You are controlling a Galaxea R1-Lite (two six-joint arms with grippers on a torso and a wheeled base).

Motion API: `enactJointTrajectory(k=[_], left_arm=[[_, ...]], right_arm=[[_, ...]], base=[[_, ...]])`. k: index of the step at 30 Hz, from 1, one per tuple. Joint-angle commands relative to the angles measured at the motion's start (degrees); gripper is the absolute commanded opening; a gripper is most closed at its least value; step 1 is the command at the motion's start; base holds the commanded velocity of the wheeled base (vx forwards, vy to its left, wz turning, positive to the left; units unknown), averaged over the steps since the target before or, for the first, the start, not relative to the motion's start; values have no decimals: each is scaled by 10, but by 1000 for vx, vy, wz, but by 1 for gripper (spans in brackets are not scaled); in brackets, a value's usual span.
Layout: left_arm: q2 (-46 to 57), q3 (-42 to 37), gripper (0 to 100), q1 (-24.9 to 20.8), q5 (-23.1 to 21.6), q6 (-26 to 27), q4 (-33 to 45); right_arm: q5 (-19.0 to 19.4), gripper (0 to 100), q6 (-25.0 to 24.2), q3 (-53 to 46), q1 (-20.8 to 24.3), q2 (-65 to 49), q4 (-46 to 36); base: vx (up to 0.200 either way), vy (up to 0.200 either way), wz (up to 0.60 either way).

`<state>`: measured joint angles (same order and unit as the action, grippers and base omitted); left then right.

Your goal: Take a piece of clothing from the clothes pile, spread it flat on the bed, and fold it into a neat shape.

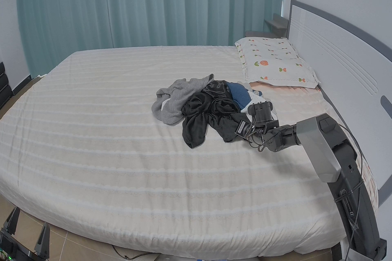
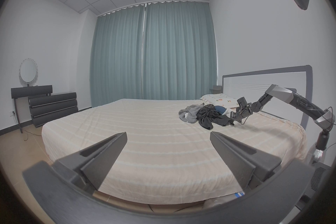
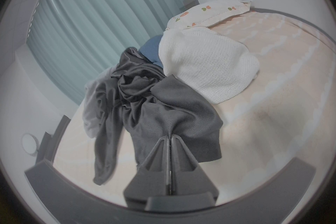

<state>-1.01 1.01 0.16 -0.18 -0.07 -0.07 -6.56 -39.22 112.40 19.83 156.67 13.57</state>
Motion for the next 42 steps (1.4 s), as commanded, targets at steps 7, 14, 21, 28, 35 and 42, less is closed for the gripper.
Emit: enactJointTrajectory(k=[7,14,21,28,35,42], left_arm=[[9,-9,100,0,0,0,0],[9,-9,100,0,0,0,0],[9,-9,100,0,0,0,0],[9,-9,100,0,0,0,0],[9,-9,100,0,0,0,0],[9,-9,100,0,-2,2,0]], right_arm=[[142,0,-73,-407,2,-269,162],[189,0,-69,-616,8,-388,284],[210,0,-61,-719,50,-484,328],[206,0,-62,-765,62,-550,320],[198,0,-62,-817,92,-578,326],[187,0,-61,-775,93,-618,326]], base=[[0,0,0],[0,0,0],[0,0,0],[0,0,0],[0,0,0],[0,0,0]])
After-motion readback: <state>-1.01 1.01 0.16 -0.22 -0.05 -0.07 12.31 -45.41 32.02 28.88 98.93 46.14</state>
